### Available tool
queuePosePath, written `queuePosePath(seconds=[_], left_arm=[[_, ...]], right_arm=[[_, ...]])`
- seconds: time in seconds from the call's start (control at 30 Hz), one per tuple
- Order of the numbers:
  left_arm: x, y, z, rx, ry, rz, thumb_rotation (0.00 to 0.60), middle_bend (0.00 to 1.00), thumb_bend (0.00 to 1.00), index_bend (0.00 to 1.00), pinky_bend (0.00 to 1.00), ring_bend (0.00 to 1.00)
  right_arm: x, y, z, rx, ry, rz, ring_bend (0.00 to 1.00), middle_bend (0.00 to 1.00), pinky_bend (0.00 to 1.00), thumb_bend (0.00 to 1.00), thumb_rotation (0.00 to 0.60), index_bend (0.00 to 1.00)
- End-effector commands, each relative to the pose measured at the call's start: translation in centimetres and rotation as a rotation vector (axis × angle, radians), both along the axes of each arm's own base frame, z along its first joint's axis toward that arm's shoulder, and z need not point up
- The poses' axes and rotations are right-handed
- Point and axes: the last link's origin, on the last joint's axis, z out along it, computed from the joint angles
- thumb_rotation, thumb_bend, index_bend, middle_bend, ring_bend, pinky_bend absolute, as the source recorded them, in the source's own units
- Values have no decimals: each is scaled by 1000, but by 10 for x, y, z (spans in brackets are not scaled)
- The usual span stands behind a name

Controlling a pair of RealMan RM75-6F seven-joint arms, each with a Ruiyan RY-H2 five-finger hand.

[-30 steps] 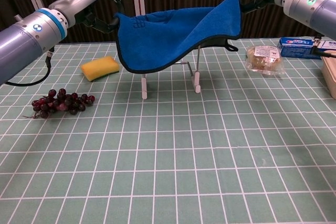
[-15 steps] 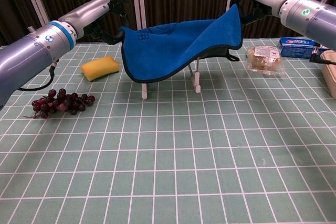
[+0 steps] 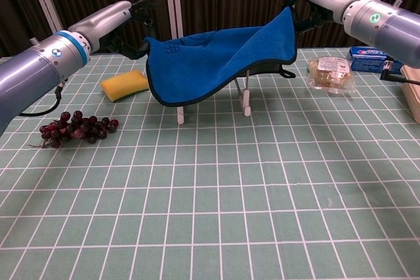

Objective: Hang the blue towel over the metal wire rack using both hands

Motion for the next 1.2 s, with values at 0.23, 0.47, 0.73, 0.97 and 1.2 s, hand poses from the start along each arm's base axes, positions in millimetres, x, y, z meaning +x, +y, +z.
queuePosePath(seconds=[0.23, 0.47, 0.73, 0.97, 1.2], left_arm=[[-5, 0, -1, -14, 4, 6, 600, 0, 479, 378, 0, 0], [-10, 1, 0, -34, 26, 29, 600, 0, 231, 0, 0, 0], [-26, -2, 17, -28, 39, 50, 600, 0, 15, 0, 0, 0], [-62, -22, 65, 27, 49, 65, 600, 0, 12, 0, 0, 0], [-93, -70, 110, 119, 141, 131, 600, 0, 14, 0, 0, 0]], right_arm=[[0, -1, -2, 8, 17, -6, 0, 29, 0, 368, 600, 340], [0, 0, 0, 0, 11, 1, 0, 15, 0, 213, 600, 88], [-6, 6, 12, -27, 2, 28, 0, 10, 0, 212, 600, 132], [-34, 38, 45, -53, -16, 96, 0, 0, 0, 212, 600, 166], [-71, 97, 89, -81, -24, 47, 0, 0, 0, 179, 600, 101]])
